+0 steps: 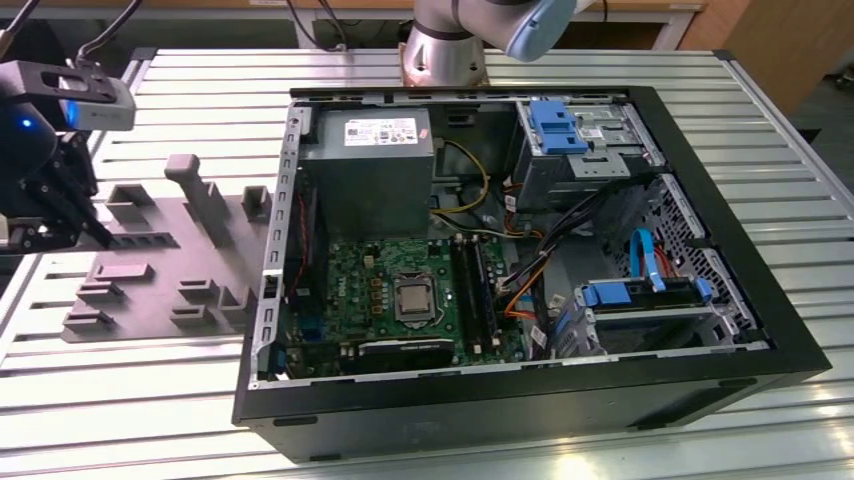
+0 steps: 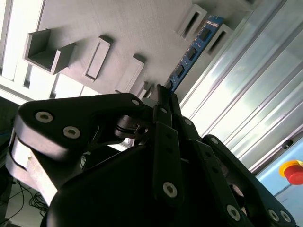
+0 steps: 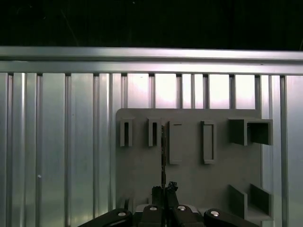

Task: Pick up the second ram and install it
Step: 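Pick up the second ram and move it above second insertion slot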

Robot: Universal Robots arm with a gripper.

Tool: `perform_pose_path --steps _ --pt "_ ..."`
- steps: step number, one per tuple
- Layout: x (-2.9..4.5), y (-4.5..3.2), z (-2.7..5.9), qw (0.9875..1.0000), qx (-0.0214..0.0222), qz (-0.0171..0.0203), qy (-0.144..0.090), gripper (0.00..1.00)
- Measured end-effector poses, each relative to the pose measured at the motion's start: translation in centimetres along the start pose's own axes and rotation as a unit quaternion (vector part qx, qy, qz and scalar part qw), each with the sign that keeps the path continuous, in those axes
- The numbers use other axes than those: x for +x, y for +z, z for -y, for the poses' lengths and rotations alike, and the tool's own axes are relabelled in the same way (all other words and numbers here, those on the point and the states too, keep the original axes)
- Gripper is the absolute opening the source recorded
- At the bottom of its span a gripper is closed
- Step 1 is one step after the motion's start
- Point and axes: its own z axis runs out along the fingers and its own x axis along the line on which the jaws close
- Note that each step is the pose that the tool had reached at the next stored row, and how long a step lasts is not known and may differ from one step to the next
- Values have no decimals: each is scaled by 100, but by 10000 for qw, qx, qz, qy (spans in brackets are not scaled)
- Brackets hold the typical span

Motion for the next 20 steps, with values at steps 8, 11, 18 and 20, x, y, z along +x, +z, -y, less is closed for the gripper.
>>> perform_pose_path --steps 8,11,18,20 --pt "-6 -99 -1 10000 0 0 0 14" --pt "-7 -116 -1 10000 0 0 0 14" --pt "-9 -149 -2 10000 0 1 0 14" --pt "-10 -163 -2 10000 0 1 0 14"
